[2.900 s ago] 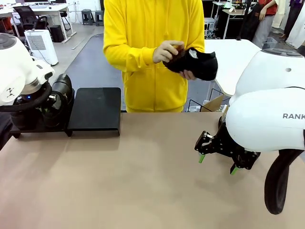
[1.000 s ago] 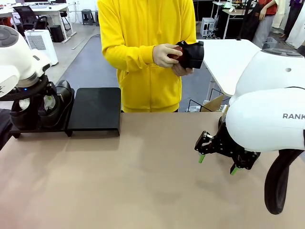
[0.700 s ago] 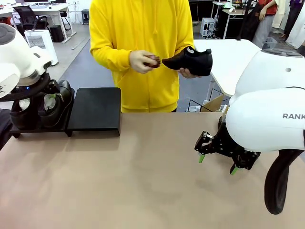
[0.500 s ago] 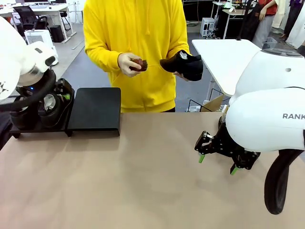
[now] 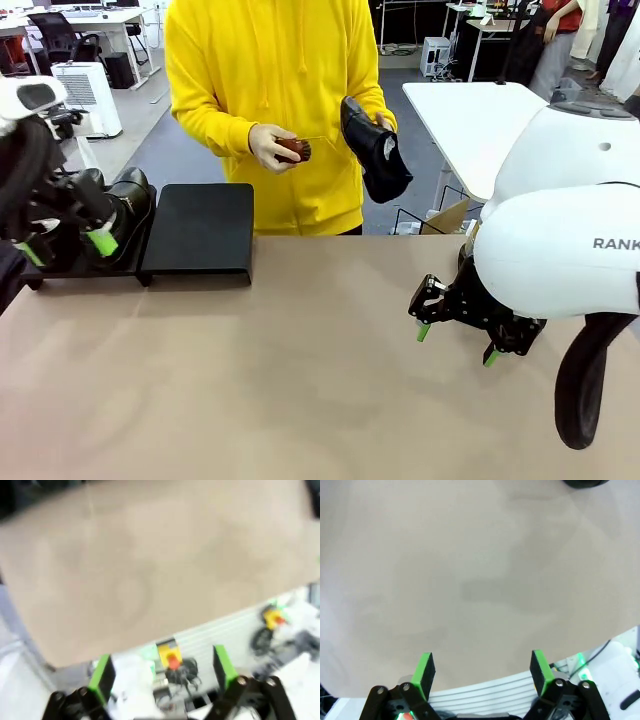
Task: Organize the shoes by placing them on the stand.
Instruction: Pick up one Shoe and place it in the middle of the table.
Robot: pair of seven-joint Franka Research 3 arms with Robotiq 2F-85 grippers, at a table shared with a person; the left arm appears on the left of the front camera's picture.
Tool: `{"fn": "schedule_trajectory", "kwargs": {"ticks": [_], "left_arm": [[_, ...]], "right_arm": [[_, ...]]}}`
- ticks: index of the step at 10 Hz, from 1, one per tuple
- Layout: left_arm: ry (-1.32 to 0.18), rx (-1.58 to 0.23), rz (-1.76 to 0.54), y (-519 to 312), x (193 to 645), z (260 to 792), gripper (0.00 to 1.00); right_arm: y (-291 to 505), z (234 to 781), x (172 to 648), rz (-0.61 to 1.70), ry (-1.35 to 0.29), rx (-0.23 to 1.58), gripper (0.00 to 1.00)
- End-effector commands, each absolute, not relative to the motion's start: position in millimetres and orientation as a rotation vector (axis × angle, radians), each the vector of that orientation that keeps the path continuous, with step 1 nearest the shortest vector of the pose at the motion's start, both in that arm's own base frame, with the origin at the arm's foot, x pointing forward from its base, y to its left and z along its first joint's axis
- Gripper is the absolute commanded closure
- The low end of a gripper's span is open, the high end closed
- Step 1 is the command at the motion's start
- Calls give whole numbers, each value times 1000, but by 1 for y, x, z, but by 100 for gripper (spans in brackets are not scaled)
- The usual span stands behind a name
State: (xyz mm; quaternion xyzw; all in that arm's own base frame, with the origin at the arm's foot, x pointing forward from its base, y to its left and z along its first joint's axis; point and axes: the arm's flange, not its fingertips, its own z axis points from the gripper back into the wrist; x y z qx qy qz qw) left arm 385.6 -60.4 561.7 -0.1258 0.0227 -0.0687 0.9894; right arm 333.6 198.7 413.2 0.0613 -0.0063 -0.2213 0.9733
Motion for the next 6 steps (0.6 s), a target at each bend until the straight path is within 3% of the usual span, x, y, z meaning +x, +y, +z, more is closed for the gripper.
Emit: {"fn": "schedule_trajectory", "kwargs": {"ticks": [1, 2, 3, 6], "left_arm": [[107, -314, -141, -63, 412, 566, 0], [72, -339, -113, -60, 418, 562, 0], [96, -278, -143, -58, 395, 563, 0], [96, -278, -143, -58, 395, 563, 0]], "right_arm": [[197, 415, 336, -434, -24, 123, 0], [199, 413, 334, -447, -13, 124, 0], [196, 417, 350, -416, -121, 8, 0], [162, 437, 429, -270, -309, -104, 0]]}}
